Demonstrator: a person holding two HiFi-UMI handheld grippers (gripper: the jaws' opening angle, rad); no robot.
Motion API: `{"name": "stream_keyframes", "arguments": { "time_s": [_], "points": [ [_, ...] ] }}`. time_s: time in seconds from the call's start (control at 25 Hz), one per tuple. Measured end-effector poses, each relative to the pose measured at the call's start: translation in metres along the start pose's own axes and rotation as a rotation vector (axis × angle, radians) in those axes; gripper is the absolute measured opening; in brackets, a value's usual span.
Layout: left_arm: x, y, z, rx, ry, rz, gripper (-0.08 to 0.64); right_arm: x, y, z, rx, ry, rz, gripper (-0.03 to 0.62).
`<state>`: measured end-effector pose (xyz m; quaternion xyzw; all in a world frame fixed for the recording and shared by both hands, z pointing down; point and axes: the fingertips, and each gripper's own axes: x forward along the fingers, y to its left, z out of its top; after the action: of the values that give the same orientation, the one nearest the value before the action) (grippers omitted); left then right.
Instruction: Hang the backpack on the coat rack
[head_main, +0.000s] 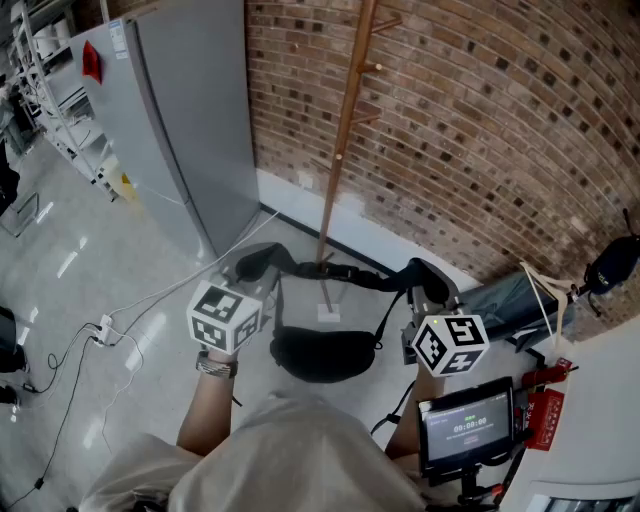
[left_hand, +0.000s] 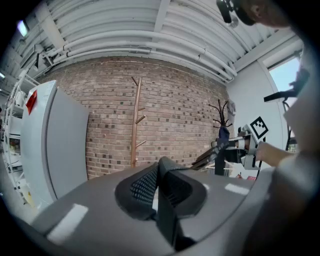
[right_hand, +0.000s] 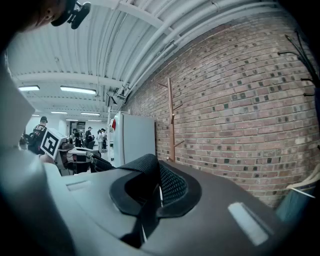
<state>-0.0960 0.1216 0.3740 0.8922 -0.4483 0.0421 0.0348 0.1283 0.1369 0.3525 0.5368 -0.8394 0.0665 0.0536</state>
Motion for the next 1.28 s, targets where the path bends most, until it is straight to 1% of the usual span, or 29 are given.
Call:
{"name": "stream_keyframes", "arguments": {
  "time_s": [0.2,0.48,0.6,0.8,1.08,1.28],
  "points": [
    [0.002,-0.006,0.001,-0.006,-0.001,0.011,0.003,-0.004,-0.002,0.005,0.002,-0.024,0.041,0.003],
    [0.009,-0.008,0.002,-0.012,-0.010,0.061,0.003,0.002,-0.015,0.009,0.010,-0.034,0.073,0.005],
    [0.014,-0.009,0.005,-0.010,-0.019,0.082,0.003,0.006,-0.020,0.015,0.016,-0.052,0.104,0.005],
    [0.019,-0.009,0.007,-0.010,-0.030,0.122,0.003,0.013,-0.028,0.012,0.011,-0.033,0.136,0.005],
    [0.029,-0.006,0.001,-0.010,-0.012,0.121,0.003,0.025,-0.035,0.006,0.056,-0.017,0.160,0.005],
    [0.047,0.005,-0.002,-0.008,0.002,0.089,0.003,0.043,-0.042,0.003,0.074,-0.019,0.154,0.005]
  ]
}}
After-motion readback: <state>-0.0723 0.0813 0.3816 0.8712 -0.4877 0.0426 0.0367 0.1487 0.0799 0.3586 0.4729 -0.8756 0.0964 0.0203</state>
